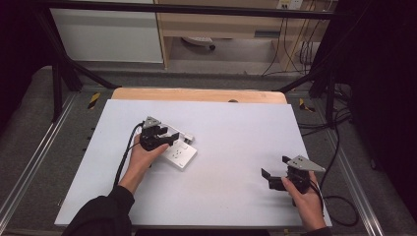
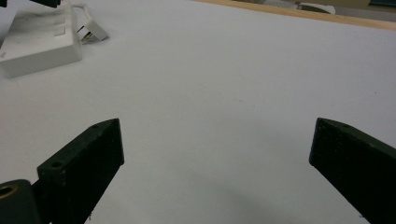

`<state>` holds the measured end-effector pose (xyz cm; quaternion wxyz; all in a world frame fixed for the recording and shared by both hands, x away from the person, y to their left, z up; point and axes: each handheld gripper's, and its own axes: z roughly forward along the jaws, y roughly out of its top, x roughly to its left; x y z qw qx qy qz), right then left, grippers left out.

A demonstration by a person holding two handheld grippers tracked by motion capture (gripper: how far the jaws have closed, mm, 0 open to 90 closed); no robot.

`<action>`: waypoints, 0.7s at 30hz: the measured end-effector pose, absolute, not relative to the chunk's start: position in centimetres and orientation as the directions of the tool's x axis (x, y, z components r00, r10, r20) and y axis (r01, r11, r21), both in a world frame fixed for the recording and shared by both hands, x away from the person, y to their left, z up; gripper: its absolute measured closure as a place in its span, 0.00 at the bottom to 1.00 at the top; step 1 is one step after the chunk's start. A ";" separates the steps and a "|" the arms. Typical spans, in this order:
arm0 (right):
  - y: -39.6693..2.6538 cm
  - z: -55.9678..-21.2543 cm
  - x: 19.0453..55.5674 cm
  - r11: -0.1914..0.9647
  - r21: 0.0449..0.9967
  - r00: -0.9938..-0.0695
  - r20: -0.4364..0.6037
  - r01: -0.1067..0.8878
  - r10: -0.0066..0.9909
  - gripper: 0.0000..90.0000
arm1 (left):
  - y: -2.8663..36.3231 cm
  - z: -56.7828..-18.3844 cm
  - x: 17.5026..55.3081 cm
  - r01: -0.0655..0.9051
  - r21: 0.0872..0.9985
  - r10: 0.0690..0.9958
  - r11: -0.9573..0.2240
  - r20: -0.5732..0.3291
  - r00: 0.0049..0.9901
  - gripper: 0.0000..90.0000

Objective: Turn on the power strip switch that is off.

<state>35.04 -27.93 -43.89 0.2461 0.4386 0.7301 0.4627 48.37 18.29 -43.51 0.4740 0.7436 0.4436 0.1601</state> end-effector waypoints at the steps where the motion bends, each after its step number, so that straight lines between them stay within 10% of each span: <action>1: -27.9 -43.9 35.1 0.187 0.892 -0.494 0.047 0.412 0.868 0.04 | 18.2 -43.5 48.4 0.510 0.847 0.813 -0.151 -0.188 0.552 0.39; 9: -27.9 -43.9 35.1 0.190 0.891 -0.496 0.045 0.413 0.867 0.04 | 17.7 -42.8 48.3 0.509 0.851 0.813 -0.129 -0.204 0.546 0.13; 21: -27.9 -43.9 35.1 0.183 0.894 -0.497 0.049 0.408 0.867 0.03 | 17.8 -41.6 47.9 0.451 0.886 0.806 -0.109 -0.187 0.562 0.13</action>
